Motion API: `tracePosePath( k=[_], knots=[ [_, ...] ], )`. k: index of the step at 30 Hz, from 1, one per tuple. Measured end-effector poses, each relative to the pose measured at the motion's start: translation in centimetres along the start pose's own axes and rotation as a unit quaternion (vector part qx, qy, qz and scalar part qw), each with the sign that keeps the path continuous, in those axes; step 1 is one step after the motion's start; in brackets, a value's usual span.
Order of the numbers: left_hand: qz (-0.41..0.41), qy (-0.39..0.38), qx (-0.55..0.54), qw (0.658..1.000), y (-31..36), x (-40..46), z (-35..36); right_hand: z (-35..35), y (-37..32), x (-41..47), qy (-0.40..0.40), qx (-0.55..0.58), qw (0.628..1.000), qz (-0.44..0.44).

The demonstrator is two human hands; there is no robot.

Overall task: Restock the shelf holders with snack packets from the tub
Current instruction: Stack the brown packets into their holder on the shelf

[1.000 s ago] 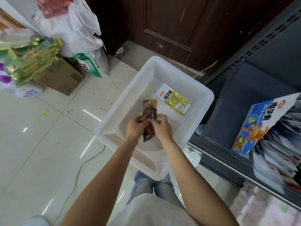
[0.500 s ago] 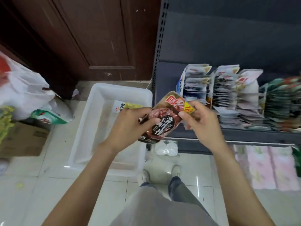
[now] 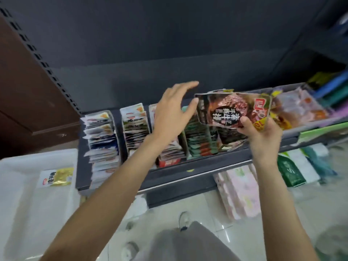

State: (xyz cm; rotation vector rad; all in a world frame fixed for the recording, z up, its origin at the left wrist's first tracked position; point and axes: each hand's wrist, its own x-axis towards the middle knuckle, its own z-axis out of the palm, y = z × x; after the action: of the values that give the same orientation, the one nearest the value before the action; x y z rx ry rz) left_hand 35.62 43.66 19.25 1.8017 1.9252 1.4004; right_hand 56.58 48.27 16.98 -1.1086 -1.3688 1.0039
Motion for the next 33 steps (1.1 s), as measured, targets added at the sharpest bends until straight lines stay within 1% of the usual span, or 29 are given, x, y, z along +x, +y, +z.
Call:
tracePosePath(
  k=[1, 2, 4, 5, 7, 9, 10, 13, 15, 17, 20, 23, 25, 28, 31, 33],
  knots=[
    [-0.016, -0.017, 0.004, 1.0, 0.0, 1.4, 1.9, -1.4, 0.5, 1.8, 0.045, 0.014, 0.999, 0.006],
    [-0.03, -0.053, 0.023, 0.998, -0.1, 2.6, 3.8, -2.6, 1.0, 3.5, 0.078, 0.026, 0.997, 0.015],
    [-0.047, -0.135, 0.094, 0.985, -0.7, 4.9, 7.5, -4.3, 2.0, 6.9, 0.109, 0.024, 0.993, 0.031],
    [-0.055, -0.169, 0.13, 0.975, -1.0, 5.9, 9.0, -4.8, 2.5, 8.4, 0.116, 0.004, 0.993, 0.027],
    [-0.076, -0.218, 0.194, 0.954, -1.4, 7.6, 11.6, -5.2, 3.3, 10.9, 0.114, -0.069, 0.991, -0.004],
    [-0.084, -0.249, 0.255, 0.931, -1.9, 8.8, 13.5, -5.2, 3.5, 12.8, 0.091, -0.147, 0.983, -0.059],
    [-0.079, -0.256, 0.28, 0.922, -2.1, 9.0, 14.1, -5.1, 3.6, 13.7, 0.074, -0.169, 0.979, -0.083],
    [-0.025, -0.244, 0.329, 0.912, -2.7, 8.4, 15.0, -4.4, 3.5, 16.2, -0.007, -0.218, 0.961, -0.169],
    [0.011, -0.236, 0.343, 0.909, -3.1, 7.7, 15.0, -3.7, 3.3, 17.8, -0.066, -0.267, 0.934, -0.227],
    [0.024, -0.226, 0.334, 0.915, -3.4, 7.3, 14.9, -2.8, 3.1, 19.2, -0.125, -0.322, 0.9, -0.267],
    [0.023, -0.217, 0.316, 0.923, -3.5, 7.1, 14.9, -1.0, 3.4, 20.2, -0.223, -0.403, 0.836, -0.297],
    [0.021, -0.209, 0.312, 0.926, -3.4, 6.9, 15.0, 1.2, 4.4, 20.2, -0.288, -0.475, 0.783, -0.28],
    [0.014, -0.205, 0.307, 0.929, -3.4, 6.8, 15.0, 2.2, 5.2, 19.8, -0.306, -0.511, 0.753, -0.28],
    [0.01, -0.197, 0.309, 0.93, -3.4, 6.6, 14.9, 2.6, 6.4, 19.6, -0.306, -0.519, 0.74, -0.299],
    [0.016, -0.193, 0.32, 0.927, -3.3, 6.5, 15.0, 2.9, 6.9, 19.9, -0.334, -0.553, 0.706, -0.291],
    [0.017, -0.191, 0.317, 0.929, -3.1, 6.5, 15.1, 3.4, 6.9, 20.2, -0.338, -0.566, 0.697, -0.281]
  ],
)
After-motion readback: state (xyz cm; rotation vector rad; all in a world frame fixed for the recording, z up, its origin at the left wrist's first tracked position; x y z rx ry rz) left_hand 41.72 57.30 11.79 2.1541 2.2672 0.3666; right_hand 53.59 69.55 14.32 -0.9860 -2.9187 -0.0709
